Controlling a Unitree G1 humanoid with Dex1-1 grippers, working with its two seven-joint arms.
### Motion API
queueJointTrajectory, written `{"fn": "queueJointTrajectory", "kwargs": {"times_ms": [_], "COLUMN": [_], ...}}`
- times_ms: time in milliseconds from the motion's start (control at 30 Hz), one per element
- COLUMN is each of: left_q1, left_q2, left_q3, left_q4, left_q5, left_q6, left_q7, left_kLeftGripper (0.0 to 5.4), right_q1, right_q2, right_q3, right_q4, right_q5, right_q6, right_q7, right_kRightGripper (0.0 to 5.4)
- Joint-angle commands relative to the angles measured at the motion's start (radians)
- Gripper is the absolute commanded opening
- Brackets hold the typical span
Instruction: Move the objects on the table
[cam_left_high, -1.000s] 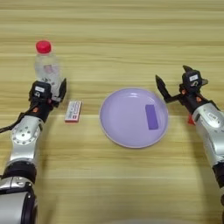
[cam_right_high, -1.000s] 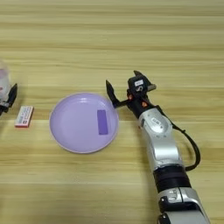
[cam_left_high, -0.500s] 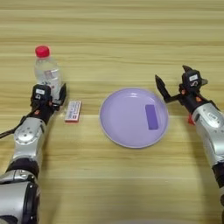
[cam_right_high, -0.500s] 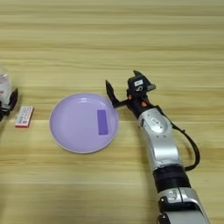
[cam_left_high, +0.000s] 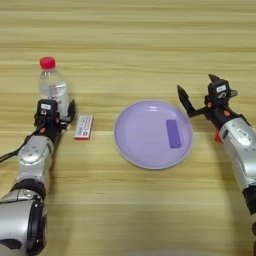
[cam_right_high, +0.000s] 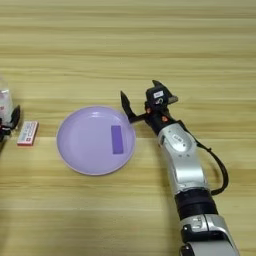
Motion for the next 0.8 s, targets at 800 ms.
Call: {"fn": "queueJointTrajectory", "kwargs": {"times_ms": [800], "left_q1": [0.000], "left_q2": [-0.011], "left_q3": [-0.030], "left_q4": [-0.008], "left_q5": [0.036], "left_q6": [-0.032], "left_q7": [0.044], "left_kLeftGripper": [5.38], "right_q1": [-0.048], "right_q2": [-0.008], "right_q3": [-0.051], "right_q4": [0.057], "right_q5": [0.008], "right_q6": [-0.015], "right_q7": [-0.028], "right_kRightGripper": [5.40]}}
